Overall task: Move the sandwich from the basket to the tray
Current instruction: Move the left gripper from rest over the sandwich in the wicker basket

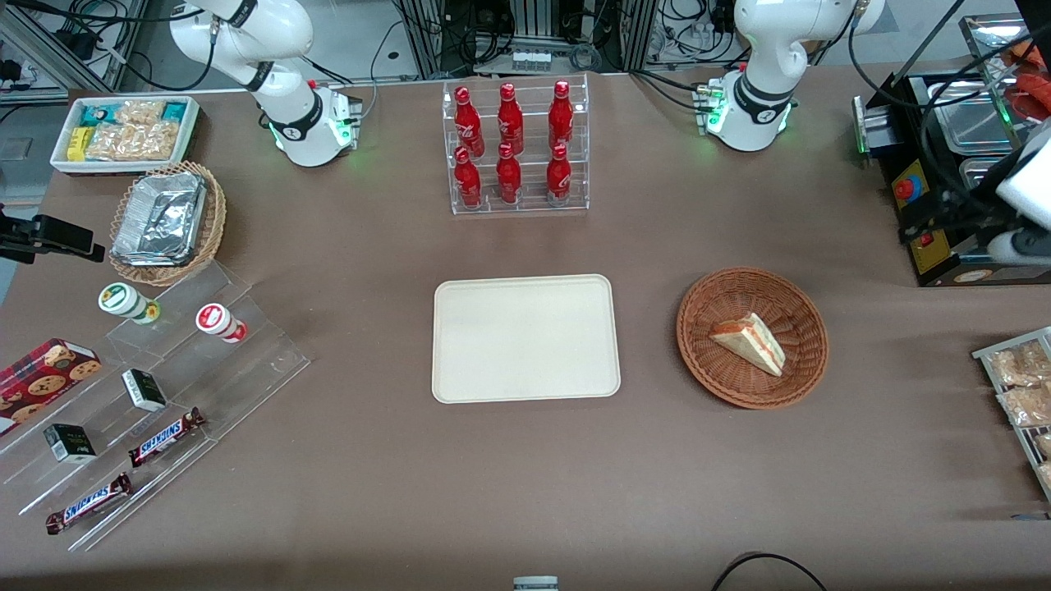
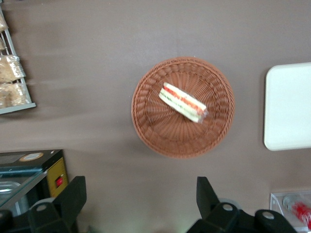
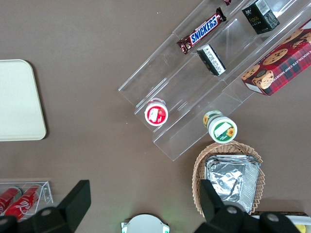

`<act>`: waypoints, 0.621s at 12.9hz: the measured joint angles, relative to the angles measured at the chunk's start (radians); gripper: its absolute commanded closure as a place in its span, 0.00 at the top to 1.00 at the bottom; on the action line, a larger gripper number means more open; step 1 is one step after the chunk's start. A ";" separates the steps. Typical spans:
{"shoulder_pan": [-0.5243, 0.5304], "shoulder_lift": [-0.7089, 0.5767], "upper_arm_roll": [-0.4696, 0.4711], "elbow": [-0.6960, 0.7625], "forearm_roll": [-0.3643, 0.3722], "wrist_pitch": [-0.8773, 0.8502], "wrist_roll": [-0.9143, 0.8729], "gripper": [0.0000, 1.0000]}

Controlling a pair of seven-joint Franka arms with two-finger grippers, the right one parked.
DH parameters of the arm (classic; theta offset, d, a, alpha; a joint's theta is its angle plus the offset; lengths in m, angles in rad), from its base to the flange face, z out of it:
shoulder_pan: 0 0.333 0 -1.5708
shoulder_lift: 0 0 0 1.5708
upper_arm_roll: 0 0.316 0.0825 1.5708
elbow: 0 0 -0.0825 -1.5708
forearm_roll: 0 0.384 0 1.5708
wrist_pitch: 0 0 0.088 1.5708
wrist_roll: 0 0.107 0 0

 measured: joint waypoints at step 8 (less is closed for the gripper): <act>-0.008 -0.028 -0.115 -0.481 -0.005 0.550 -0.646 1.00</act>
